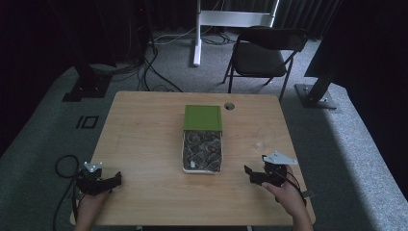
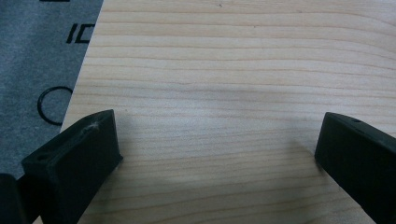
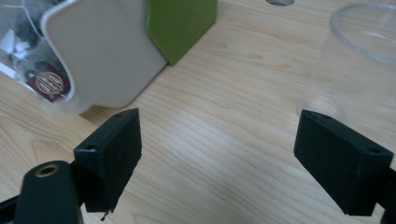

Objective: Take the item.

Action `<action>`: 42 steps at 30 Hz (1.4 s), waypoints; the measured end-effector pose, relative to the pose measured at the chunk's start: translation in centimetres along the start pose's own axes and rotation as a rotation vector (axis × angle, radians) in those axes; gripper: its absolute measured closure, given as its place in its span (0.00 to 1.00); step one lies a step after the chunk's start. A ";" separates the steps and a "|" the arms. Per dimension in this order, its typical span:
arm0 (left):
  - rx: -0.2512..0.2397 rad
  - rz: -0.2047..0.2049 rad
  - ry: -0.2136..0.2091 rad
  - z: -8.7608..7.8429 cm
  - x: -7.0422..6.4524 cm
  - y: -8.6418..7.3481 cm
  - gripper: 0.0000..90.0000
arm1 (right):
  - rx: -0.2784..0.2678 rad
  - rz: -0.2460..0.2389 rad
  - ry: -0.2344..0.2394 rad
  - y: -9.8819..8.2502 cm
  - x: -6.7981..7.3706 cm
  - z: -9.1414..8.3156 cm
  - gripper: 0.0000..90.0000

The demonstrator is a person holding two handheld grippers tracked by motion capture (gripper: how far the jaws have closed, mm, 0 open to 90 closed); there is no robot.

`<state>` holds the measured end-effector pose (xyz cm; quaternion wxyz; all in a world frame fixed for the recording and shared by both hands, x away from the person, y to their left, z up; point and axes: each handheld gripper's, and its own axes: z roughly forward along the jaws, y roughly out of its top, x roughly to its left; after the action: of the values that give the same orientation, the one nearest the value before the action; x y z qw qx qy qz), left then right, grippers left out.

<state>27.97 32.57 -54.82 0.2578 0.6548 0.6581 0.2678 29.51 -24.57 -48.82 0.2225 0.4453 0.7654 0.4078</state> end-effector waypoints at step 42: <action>0.000 0.000 0.000 0.0 0.0 0.0 0.00 | -0.102 -0.111 0.205 5.8 8.0 2.9 0.19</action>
<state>27.98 32.57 -54.82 0.2577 0.6548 0.6581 0.2678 30.41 -14.85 -45.53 0.1878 0.3461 0.7859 0.4768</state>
